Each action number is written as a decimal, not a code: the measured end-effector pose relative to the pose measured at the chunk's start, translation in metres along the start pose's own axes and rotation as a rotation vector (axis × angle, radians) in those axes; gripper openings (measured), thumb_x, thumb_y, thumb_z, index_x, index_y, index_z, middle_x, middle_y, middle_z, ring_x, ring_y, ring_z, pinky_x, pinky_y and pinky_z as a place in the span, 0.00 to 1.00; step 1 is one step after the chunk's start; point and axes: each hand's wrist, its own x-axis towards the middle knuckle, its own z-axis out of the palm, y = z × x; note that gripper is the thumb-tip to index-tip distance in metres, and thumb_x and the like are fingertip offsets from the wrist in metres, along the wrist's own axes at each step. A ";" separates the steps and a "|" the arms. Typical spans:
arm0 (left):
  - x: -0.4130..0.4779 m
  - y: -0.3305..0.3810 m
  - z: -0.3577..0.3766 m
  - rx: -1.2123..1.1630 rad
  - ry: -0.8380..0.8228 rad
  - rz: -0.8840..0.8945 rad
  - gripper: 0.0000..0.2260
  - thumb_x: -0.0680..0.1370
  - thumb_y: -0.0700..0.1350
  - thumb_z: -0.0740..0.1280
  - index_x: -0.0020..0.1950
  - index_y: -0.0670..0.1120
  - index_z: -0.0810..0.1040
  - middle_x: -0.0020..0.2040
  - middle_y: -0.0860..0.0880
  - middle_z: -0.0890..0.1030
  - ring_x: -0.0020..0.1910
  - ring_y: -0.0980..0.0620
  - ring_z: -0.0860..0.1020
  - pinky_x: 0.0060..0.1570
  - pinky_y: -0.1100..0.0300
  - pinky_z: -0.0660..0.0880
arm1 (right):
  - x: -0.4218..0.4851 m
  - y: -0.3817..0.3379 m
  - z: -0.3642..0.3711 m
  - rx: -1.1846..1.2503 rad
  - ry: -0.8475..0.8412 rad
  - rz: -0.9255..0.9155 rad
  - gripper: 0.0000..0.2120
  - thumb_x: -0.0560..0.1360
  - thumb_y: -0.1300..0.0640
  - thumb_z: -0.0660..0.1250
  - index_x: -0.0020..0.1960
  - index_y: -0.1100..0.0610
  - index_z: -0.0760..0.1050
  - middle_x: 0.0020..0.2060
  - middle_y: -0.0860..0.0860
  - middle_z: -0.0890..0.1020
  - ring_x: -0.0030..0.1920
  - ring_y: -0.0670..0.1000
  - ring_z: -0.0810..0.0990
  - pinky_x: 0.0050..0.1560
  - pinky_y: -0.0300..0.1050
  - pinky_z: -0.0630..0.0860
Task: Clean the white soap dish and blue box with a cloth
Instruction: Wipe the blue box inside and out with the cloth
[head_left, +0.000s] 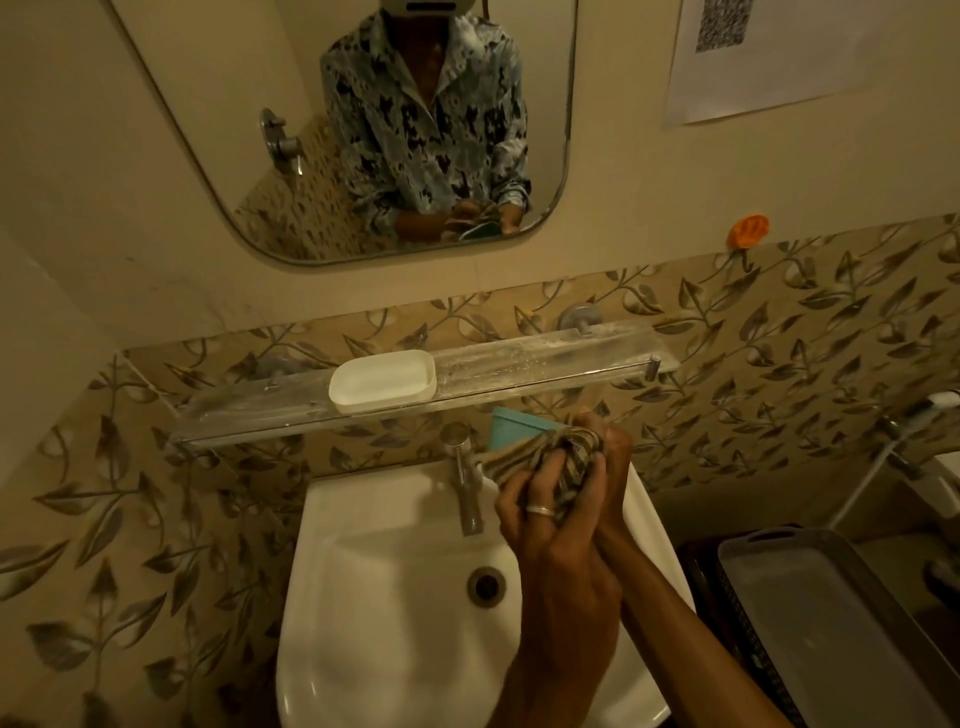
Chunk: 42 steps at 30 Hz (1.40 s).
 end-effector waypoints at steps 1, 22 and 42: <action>0.002 -0.005 0.000 0.003 -0.007 0.010 0.17 0.79 0.44 0.55 0.66 0.48 0.74 0.66 0.52 0.68 0.65 0.50 0.62 0.66 0.59 0.64 | -0.002 -0.002 -0.002 -0.039 0.016 -0.030 0.15 0.78 0.55 0.57 0.32 0.52 0.67 0.26 0.45 0.70 0.27 0.46 0.69 0.29 0.44 0.68; 0.012 -0.024 -0.008 -0.013 -0.060 -0.009 0.18 0.79 0.46 0.53 0.67 0.49 0.71 0.66 0.51 0.66 0.65 0.49 0.64 0.59 0.57 0.74 | -0.004 -0.010 -0.012 -0.032 0.230 0.135 0.20 0.80 0.57 0.57 0.30 0.61 0.72 0.27 0.56 0.76 0.29 0.51 0.77 0.30 0.43 0.72; 0.013 -0.077 -0.018 -1.157 -0.183 -1.356 0.21 0.78 0.55 0.60 0.60 0.41 0.78 0.54 0.37 0.81 0.53 0.39 0.79 0.56 0.42 0.74 | -0.014 -0.006 -0.017 0.180 -0.074 0.017 0.30 0.56 0.26 0.70 0.34 0.55 0.79 0.32 0.53 0.81 0.36 0.50 0.82 0.32 0.46 0.76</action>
